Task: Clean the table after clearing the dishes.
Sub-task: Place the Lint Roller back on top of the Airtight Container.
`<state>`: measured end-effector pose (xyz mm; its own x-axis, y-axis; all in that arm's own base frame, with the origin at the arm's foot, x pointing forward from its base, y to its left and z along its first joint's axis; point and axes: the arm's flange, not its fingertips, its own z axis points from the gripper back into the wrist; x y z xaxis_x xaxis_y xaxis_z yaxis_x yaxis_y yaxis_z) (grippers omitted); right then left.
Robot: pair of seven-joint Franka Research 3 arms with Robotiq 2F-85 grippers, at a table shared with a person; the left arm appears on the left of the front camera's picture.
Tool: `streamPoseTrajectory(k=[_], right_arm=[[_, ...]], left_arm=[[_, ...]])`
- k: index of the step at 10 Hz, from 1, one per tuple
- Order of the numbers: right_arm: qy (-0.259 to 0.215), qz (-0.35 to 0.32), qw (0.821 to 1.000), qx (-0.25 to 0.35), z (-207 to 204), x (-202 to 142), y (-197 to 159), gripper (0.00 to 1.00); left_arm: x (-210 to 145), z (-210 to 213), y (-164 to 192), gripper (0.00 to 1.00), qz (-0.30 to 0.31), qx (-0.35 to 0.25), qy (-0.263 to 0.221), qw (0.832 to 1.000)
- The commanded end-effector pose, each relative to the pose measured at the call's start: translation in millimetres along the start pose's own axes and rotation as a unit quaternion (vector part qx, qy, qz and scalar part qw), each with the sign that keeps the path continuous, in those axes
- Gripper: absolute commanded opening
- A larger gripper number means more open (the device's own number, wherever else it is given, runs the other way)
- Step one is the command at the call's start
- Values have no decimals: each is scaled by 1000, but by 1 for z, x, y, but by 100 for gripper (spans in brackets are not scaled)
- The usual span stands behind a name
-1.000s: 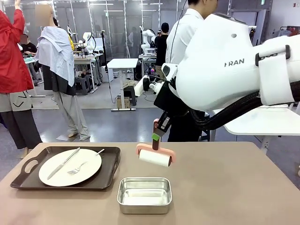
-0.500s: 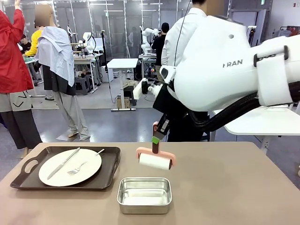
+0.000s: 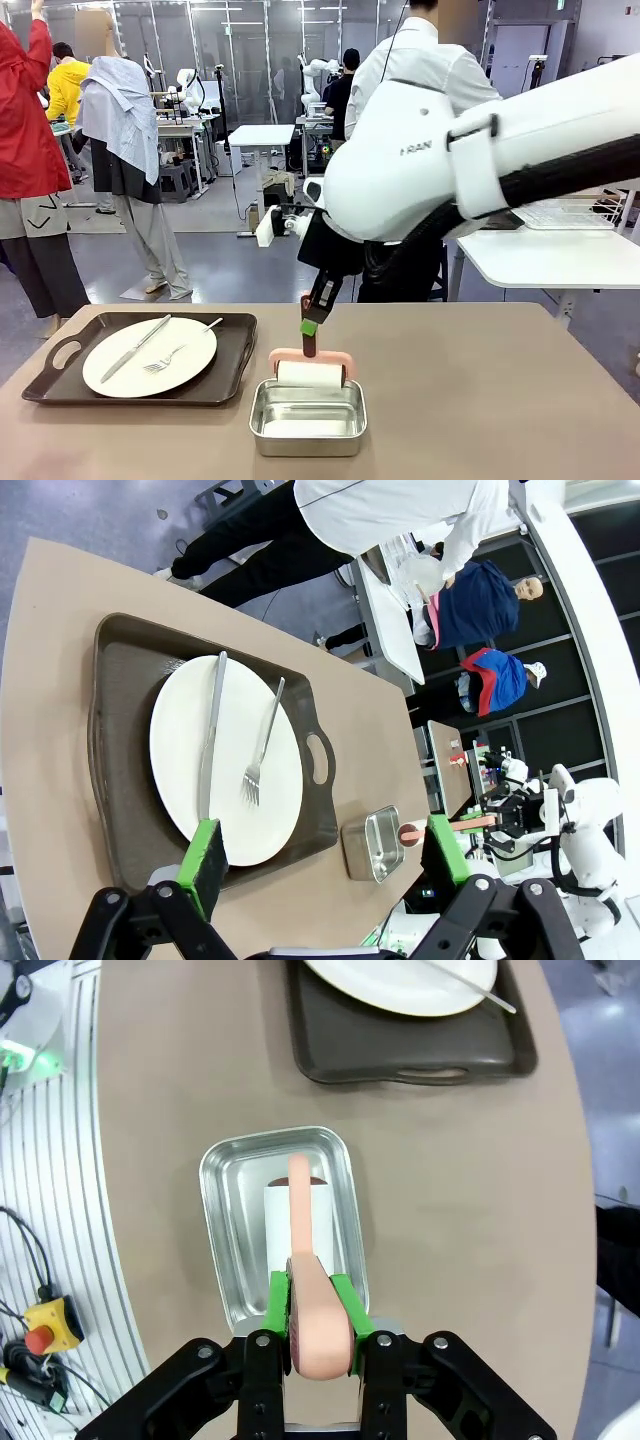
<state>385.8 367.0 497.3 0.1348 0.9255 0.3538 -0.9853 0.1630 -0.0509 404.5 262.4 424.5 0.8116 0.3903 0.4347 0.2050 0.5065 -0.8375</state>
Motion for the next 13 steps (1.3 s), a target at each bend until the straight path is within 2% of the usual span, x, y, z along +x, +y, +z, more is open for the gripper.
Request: streamPoseTrajectory(k=[1, 9, 13], right_arm=[[-1, 25, 999, 47, -10, 7, -26, 22], [49, -6, 995, 90, -66, 12, -61, 22], [40, -18, 994, 97, -83, 3, -79, 22]], left_arm=[[0, 3, -1, 100, -5, -6, 0, 1000], [0, 3, -1, 100, -5, -6, 0, 1000], [0, 3, -1, 100, -5, -6, 0, 1000]])
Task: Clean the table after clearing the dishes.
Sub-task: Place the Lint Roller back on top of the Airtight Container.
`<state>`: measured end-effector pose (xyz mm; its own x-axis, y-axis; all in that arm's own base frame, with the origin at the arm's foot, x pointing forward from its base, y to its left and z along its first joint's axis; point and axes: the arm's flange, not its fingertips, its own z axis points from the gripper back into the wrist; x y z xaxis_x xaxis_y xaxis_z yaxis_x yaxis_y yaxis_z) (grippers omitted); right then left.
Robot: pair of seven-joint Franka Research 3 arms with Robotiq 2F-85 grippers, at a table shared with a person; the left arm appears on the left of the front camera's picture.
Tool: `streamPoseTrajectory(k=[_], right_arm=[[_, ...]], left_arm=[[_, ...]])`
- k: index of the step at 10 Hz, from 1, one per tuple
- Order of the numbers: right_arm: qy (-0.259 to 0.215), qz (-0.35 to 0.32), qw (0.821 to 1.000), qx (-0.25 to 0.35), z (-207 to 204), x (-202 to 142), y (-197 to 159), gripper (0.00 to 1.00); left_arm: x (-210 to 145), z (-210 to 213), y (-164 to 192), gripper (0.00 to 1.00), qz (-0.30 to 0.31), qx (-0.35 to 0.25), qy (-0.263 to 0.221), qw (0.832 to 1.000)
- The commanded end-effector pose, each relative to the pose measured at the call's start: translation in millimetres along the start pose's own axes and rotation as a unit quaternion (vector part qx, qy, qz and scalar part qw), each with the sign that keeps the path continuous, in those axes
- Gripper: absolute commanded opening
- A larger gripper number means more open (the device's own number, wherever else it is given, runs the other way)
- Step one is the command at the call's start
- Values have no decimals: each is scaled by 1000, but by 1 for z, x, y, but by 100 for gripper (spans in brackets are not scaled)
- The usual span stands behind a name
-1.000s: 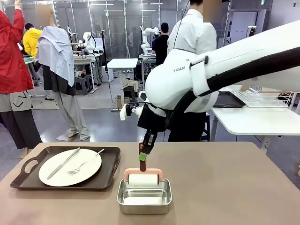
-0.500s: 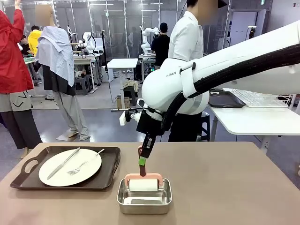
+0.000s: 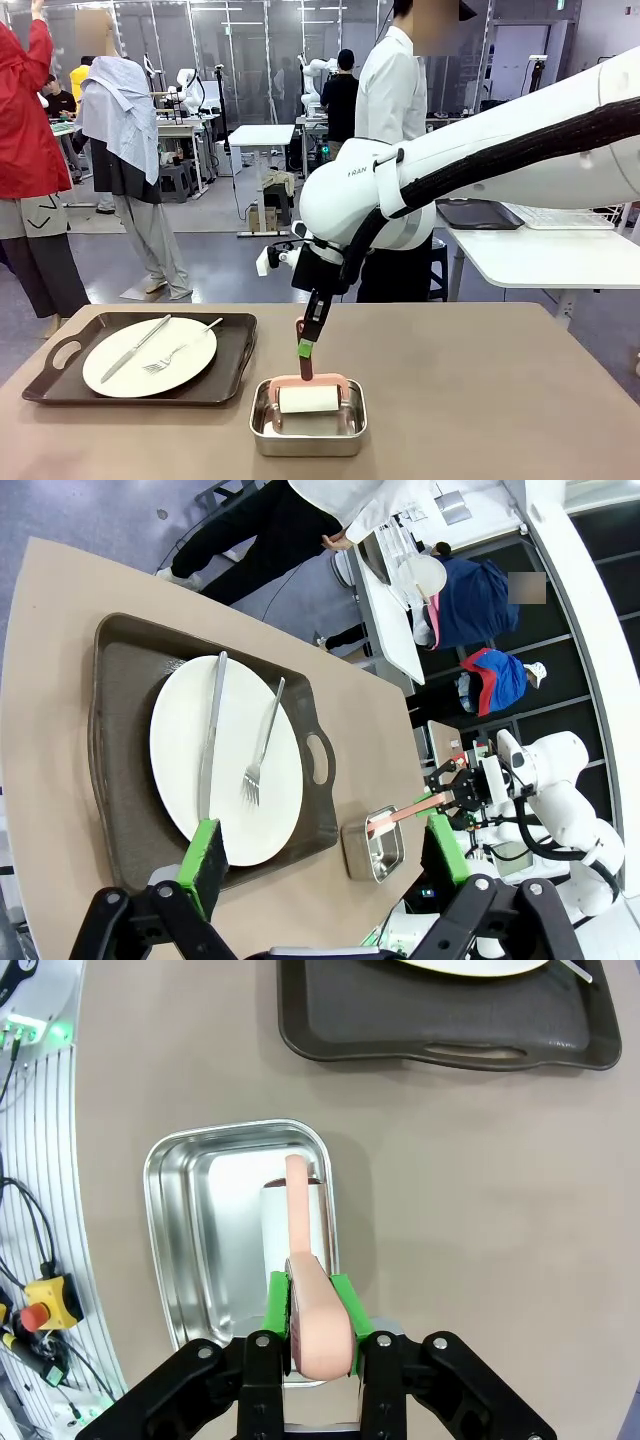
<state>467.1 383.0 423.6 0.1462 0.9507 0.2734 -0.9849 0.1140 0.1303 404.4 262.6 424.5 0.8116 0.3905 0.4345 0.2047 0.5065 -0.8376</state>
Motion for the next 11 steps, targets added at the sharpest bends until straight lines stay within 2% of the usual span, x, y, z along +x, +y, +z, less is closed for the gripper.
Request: streamPoseTrajectory(k=[1, 5, 11], right_arm=[[-5, -12, 1000, 0, -3, 1, -12, 22], [-6, -17, 1000, 16, -14, -10, -25, 22], [16, -13, 1000, -7, 15, 1, -18, 98]], left_arm=[[0, 3, -1, 100, -5, -6, 0, 1000], [0, 3, -1, 100, -5, -6, 0, 1000], [0, 3, -1, 100, -5, -6, 0, 1000]])
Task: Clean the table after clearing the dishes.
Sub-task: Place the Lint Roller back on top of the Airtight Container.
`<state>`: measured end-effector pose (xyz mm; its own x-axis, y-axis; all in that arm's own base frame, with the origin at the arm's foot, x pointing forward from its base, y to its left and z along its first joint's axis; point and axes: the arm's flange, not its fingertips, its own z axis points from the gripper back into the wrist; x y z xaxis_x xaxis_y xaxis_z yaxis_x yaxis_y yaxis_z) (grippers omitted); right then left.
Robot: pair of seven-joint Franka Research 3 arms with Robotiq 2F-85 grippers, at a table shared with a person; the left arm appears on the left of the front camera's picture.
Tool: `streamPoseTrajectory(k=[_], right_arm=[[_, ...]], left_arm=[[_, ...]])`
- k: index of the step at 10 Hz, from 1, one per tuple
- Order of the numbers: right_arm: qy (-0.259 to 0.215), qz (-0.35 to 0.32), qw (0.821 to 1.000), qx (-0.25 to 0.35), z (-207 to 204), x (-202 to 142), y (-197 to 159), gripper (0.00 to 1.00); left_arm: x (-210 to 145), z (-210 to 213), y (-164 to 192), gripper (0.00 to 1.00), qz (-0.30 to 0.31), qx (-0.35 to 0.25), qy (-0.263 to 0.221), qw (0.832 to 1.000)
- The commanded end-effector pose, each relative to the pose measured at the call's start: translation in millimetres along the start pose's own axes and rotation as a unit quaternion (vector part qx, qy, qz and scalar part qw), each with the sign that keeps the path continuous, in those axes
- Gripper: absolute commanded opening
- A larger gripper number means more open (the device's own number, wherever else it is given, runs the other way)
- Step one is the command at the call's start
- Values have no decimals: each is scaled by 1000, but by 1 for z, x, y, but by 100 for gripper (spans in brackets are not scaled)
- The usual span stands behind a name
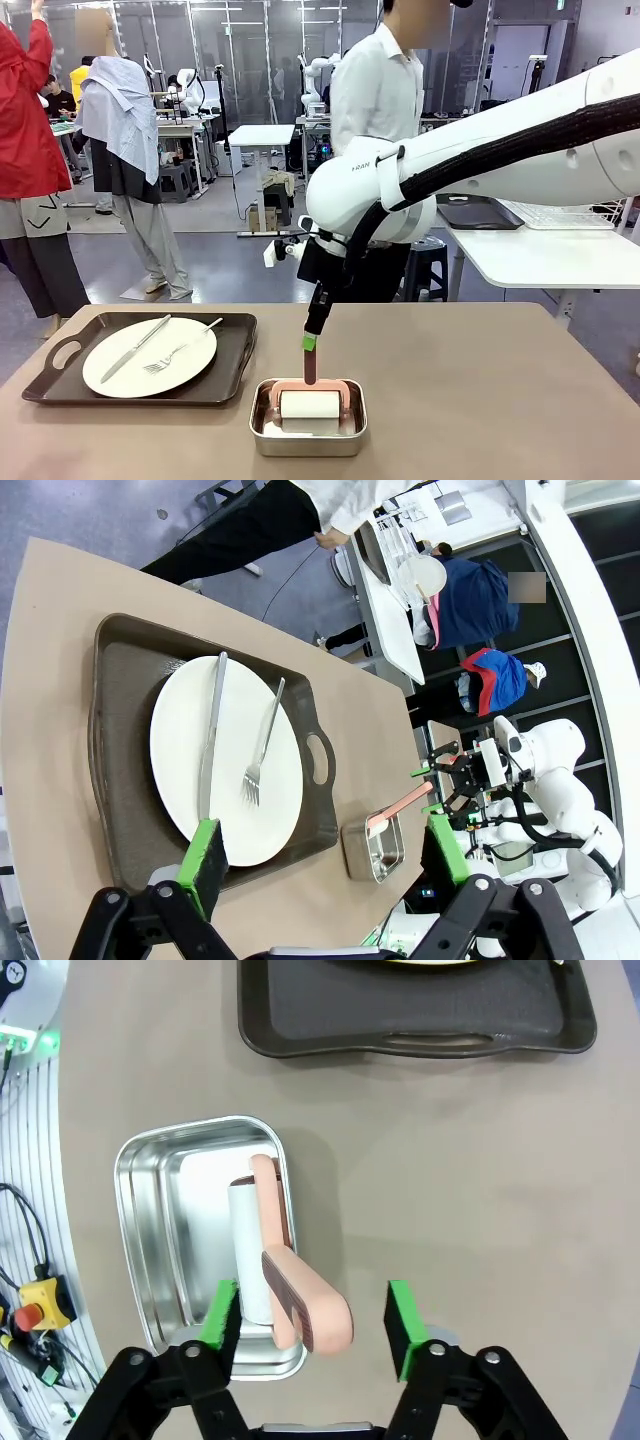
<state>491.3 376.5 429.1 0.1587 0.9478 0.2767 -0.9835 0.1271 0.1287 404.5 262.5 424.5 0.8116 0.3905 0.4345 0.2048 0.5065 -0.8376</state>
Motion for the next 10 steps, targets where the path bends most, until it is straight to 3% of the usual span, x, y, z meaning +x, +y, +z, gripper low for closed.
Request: streamPoseTrajectory(k=[1, 2, 3, 10], right_arm=[[26, -8, 1000, -7, 9, 5, 6, 100], [29, -10, 999, -8, 11, 7, 6, 92], [32, -11, 999, -9, 12, 8, 5, 100], [20, 0, 1000, -7, 12, 5, 1, 100]], left_arm=[[0, 3, -1, 100, -5, -6, 0, 1000], [0, 3, -1, 100, -5, -6, 0, 1000], [0, 3, -1, 100, -5, -6, 0, 1000], [0, 3, -1, 100, -5, -6, 0, 1000]])
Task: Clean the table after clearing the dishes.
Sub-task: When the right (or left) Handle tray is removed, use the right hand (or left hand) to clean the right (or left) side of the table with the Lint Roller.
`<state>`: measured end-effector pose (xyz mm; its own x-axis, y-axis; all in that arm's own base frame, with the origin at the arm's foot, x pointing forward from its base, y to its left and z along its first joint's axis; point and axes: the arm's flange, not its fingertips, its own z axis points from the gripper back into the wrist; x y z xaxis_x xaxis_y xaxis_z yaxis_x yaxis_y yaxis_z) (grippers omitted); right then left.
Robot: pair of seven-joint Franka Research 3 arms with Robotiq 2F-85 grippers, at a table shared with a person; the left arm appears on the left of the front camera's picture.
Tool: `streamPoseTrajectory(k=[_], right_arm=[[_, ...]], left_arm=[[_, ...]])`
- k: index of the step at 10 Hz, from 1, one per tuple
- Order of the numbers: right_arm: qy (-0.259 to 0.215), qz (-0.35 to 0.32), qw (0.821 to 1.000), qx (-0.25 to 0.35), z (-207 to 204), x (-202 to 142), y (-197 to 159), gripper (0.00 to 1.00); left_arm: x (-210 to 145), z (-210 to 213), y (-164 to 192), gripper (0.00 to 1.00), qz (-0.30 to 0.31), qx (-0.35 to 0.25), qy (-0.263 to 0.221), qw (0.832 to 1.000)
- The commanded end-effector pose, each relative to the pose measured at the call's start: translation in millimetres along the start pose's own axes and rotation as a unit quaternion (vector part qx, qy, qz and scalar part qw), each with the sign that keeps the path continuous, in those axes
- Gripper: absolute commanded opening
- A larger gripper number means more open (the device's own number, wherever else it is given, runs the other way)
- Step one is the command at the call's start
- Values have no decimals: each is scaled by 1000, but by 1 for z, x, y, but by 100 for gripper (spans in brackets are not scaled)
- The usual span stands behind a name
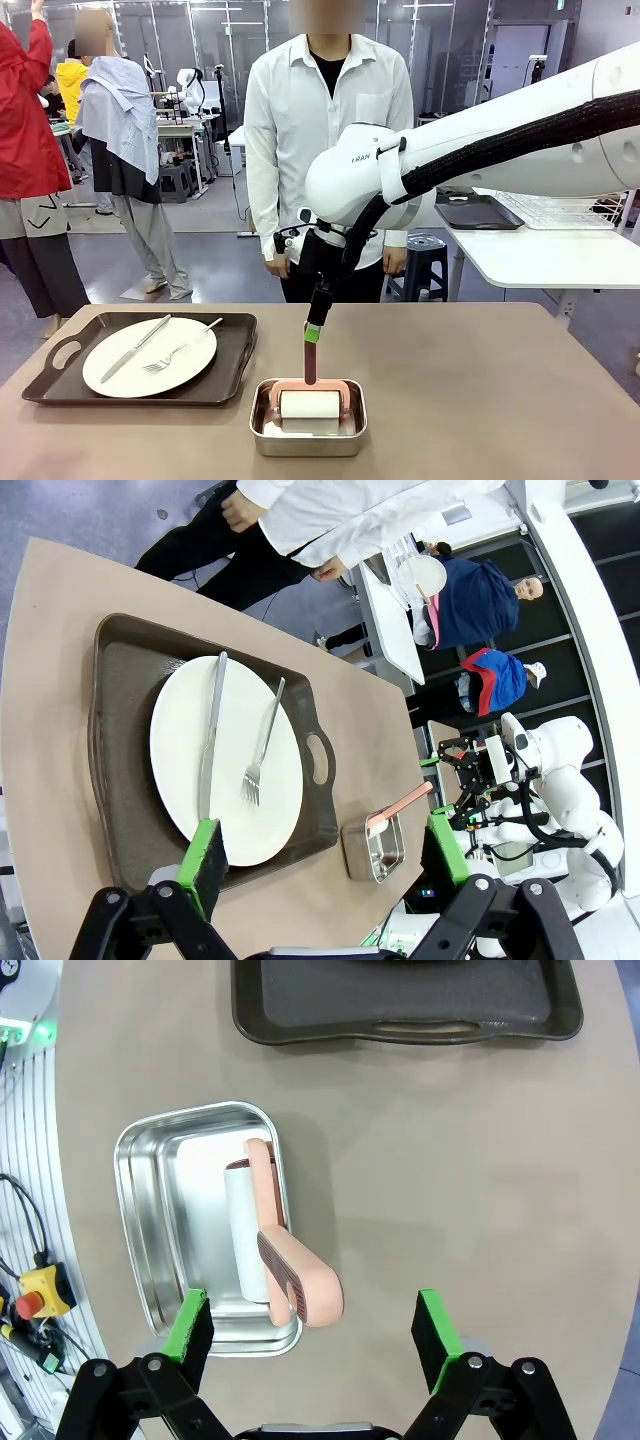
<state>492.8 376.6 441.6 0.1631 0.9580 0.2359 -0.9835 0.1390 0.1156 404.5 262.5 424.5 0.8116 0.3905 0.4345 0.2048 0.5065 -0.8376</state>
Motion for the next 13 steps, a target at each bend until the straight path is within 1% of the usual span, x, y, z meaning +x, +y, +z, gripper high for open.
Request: streamPoseTrajectory(k=[1, 6, 8, 9, 10, 11, 12, 13], right_arm=[[-1, 4, 1000, 1, 0, 1, 1, 100], [-1, 4, 1000, 1, 0, 1, 1, 100], [-4, -12, 1000, -6, 5, -2, -3, 100], [-49, -69, 996, 34, 36, -15, -20, 100], [-96, -140, 982, 77, 68, -40, -40, 100], [-150, -198, 959, 133, 95, -74, -58, 100], [-214, -259, 925, 179, 117, -115, -74, 100], [-269, -346, 870, 225, 133, -170, -91, 100]], left_arm=[[0, 3, -1, 100, -5, -6, 0, 1000], [0, 3, -1, 100, -5, -6, 0, 1000], [0, 3, -1, 100, -5, -6, 0, 1000], [0, 3, -1, 100, -5, -6, 0, 1000], [0, 3, -1, 100, -5, -6, 0, 1000], [0, 3, -1, 100, -5, -6, 0, 1000], [0, 3, -1, 100, -5, -6, 0, 1000], [0, 3, -1, 100, -5, -6, 0, 1000]])
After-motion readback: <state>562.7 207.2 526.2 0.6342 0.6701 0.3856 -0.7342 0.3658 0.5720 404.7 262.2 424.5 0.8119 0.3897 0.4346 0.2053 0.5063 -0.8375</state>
